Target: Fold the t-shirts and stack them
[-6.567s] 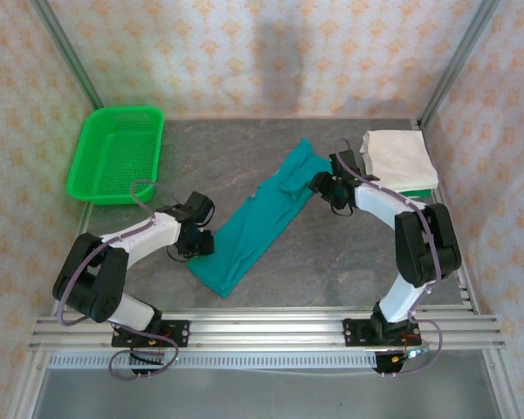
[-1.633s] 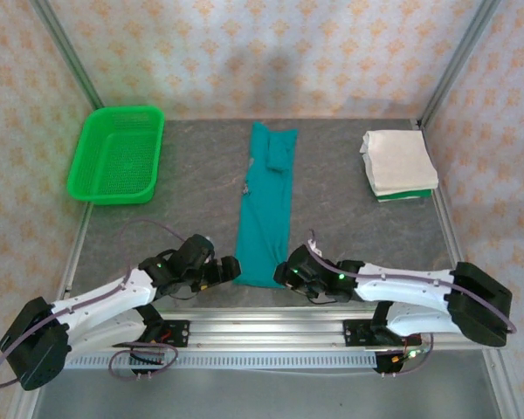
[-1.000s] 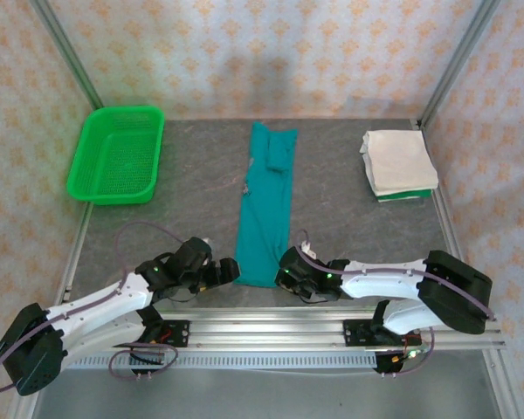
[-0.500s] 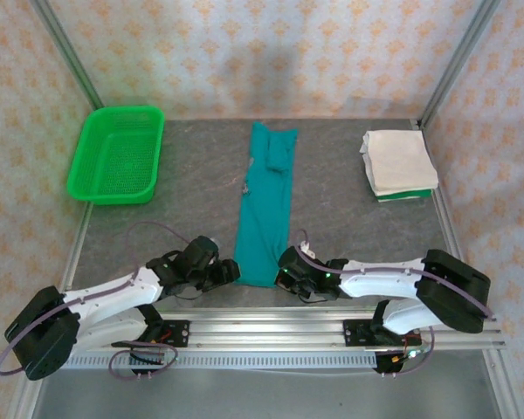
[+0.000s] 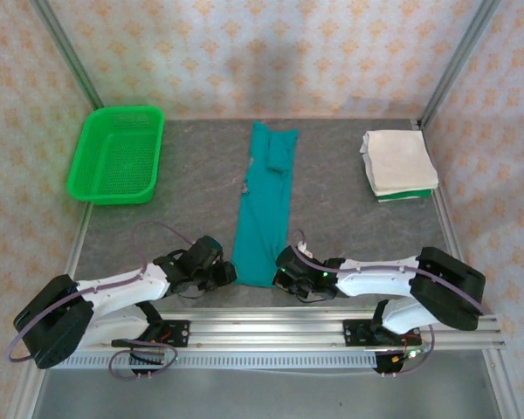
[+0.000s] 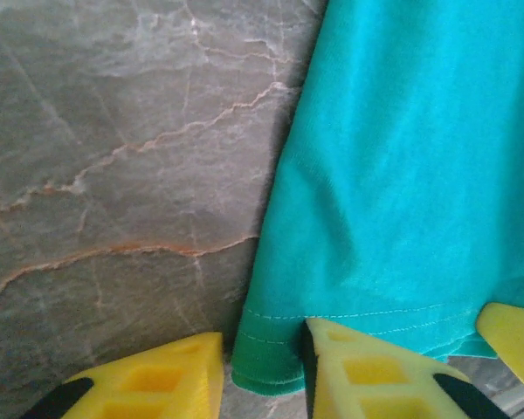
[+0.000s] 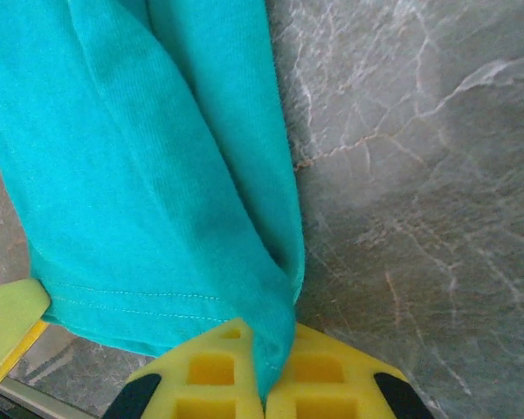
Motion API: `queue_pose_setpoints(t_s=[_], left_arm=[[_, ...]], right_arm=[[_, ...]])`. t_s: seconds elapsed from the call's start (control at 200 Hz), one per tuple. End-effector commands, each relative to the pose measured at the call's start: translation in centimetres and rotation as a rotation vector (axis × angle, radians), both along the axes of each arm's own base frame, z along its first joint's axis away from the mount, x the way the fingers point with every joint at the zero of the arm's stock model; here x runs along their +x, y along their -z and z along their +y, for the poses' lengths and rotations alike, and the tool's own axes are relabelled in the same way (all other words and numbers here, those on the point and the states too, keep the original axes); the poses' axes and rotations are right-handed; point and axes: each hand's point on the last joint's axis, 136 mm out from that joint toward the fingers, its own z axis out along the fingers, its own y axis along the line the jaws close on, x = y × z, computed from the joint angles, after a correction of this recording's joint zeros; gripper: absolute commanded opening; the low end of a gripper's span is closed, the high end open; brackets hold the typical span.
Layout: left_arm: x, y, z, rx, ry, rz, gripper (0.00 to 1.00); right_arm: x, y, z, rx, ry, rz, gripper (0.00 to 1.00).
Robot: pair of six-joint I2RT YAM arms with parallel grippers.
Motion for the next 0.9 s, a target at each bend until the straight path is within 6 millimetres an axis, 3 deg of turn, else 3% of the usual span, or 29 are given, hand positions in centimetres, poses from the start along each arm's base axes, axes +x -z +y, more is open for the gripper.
queue_pose_setpoints(t_s=[0.0, 0.13, 0.21, 0.31, 0.425, 0.766, 0.846, 0.896], left_arm=[[0.8, -1.1, -1.5, -0.047, 0.018, -0.029, 0.24], [0.9, -1.3, -1.8, -0.056, 0.022, -0.035, 0.14], [1.0, -1.8, -1.9, -0.065, 0.023, -0.043, 0.13], [1.2, -2.5, -2.0, -0.073, 0.020, -0.055, 0.28], [1.3, -2.7, -1.9, -0.070, 0.019, -0.063, 0.29], [1.0, -1.2, -0.9, -0.019, 0.002, -0.043, 0.07], [0.7, -0.7, -0.1, 0.024, -0.003, -0.035, 0.08], [0.6, -0.4, 0.2, 0.043, -0.006, -0.028, 0.17]], right_arm=[[0.3, -0.4, 0.6, 0.005, -0.012, -0.012, 0.00], [0.2, -0.5, 0.5, 0.002, -0.017, -0.012, 0.00], [0.3, -0.8, 0.5, -0.004, -0.022, -0.018, 0.00], [0.3, -1.0, 0.4, -0.009, -0.025, -0.023, 0.00], [0.2, -0.8, 0.4, -0.012, -0.028, -0.017, 0.00], [0.3, -1.0, 0.2, -0.016, -0.025, -0.021, 0.00], [0.2, -1.0, 0.1, -0.016, -0.022, -0.020, 0.00], [0.2, -0.9, 0.0, -0.017, -0.021, -0.020, 0.00]])
